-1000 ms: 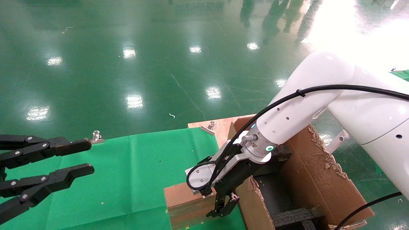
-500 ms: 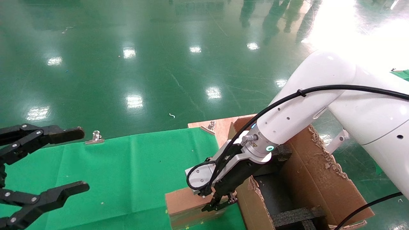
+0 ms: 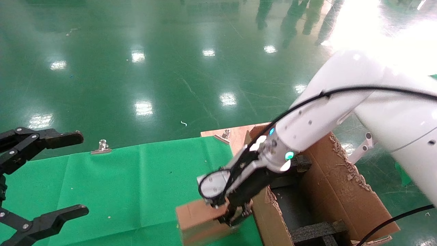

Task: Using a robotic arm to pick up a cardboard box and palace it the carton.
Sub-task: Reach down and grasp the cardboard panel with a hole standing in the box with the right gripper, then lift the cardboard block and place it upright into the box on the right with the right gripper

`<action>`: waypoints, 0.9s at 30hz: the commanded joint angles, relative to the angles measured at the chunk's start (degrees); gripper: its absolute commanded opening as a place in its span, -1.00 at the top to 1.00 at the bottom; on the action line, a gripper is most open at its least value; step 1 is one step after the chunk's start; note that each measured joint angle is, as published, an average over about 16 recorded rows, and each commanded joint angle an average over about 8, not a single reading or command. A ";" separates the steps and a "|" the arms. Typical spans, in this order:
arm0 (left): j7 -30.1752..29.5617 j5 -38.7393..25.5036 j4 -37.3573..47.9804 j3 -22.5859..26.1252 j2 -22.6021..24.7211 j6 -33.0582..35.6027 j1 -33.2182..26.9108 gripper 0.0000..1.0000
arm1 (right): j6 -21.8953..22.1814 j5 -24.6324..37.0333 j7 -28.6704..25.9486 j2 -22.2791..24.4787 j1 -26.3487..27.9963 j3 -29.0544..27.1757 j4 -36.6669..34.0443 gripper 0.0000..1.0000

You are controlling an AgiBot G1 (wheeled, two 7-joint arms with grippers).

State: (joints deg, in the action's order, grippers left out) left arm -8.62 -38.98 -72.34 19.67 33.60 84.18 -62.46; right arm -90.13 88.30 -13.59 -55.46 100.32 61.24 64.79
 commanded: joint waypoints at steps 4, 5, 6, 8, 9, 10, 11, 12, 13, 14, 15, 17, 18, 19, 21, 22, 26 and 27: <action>0.00 0.00 0.00 0.00 0.00 0.00 0.00 -1.00 | -0.40 -2.62 0.08 0.40 4.57 -0.19 -1.25 1.00; 0.00 0.00 0.01 0.00 0.00 0.00 0.00 -1.00 | -0.51 -3.19 0.26 0.45 6.06 -0.09 -1.71 1.00; 0.00 0.00 0.01 0.01 0.00 0.00 0.00 -1.00 | -0.62 -3.76 0.50 0.47 7.59 0.08 -2.23 1.00; 0.00 0.01 0.01 0.01 0.00 0.00 0.00 -1.00 | -0.80 -4.87 1.16 0.45 10.82 0.59 -3.47 1.00; 0.01 0.01 0.01 0.01 0.00 0.00 0.00 -1.00 | -0.87 -5.43 1.63 0.41 12.49 0.94 -4.22 1.00; 0.01 0.01 0.01 0.01 0.00 0.00 0.00 -1.00 | -0.91 -5.97 2.16 0.33 14.10 1.34 -5.00 1.00; 0.01 0.01 0.01 0.01 0.00 0.00 0.00 -1.00 | -0.94 -6.58 2.77 0.24 15.73 1.77 -5.88 1.00; 0.01 0.01 0.01 0.01 0.00 0.00 0.00 -1.00 | -0.96 -7.21 3.43 0.14 17.33 2.21 -6.82 1.00; 0.01 0.01 0.01 0.01 0.00 0.00 0.00 -1.00 | -0.98 -7.87 4.11 0.02 18.71 2.67 -7.76 1.00; 0.01 0.01 0.01 0.01 0.00 0.00 -0.01 -1.00 | -0.98 -8.58 4.84 -0.12 20.00 3.17 -8.73 1.00; 0.01 0.01 0.01 0.01 0.00 0.00 -0.01 -1.00 | -0.98 -9.29 5.60 -0.25 21.14 3.70 -9.70 1.00; 0.01 0.01 0.01 0.01 0.00 0.00 -0.01 -1.00 | -0.96 -10.72 7.06 -0.51 22.93 4.84 -11.54 1.00; 0.01 0.01 0.01 0.01 0.00 0.00 -0.01 -1.00 | -0.95 -11.45 7.73 -0.61 23.61 5.42 -12.41 1.00; 0.01 0.01 0.01 0.02 0.00 0.00 -0.01 -1.00 | -0.93 -12.11 8.34 -0.69 24.11 6.00 -13.17 1.00; 0.01 0.01 0.01 0.02 0.00 0.00 -0.01 -1.00 | -0.89 -13.36 9.43 -0.76 24.90 7.24 -14.55 1.00; 0.01 0.01 0.01 0.02 0.00 0.00 -0.01 -1.00 | -0.87 -13.89 9.87 -0.75 25.21 7.84 -15.11 1.00; 0.01 0.01 0.01 0.02 -0.01 0.00 -0.01 -1.00 | -0.86 -15.79 11.10 -0.12 26.34 10.29 -16.71 1.00; 0.01 0.01 0.01 0.02 -0.01 0.00 -0.01 -1.00 | -0.88 -16.19 11.32 0.25 26.68 10.92 -16.95 1.00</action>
State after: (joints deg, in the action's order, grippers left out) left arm -8.60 -38.97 -72.33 19.69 33.60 84.18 -62.47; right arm -91.06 72.45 -2.58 -54.48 127.28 72.30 48.29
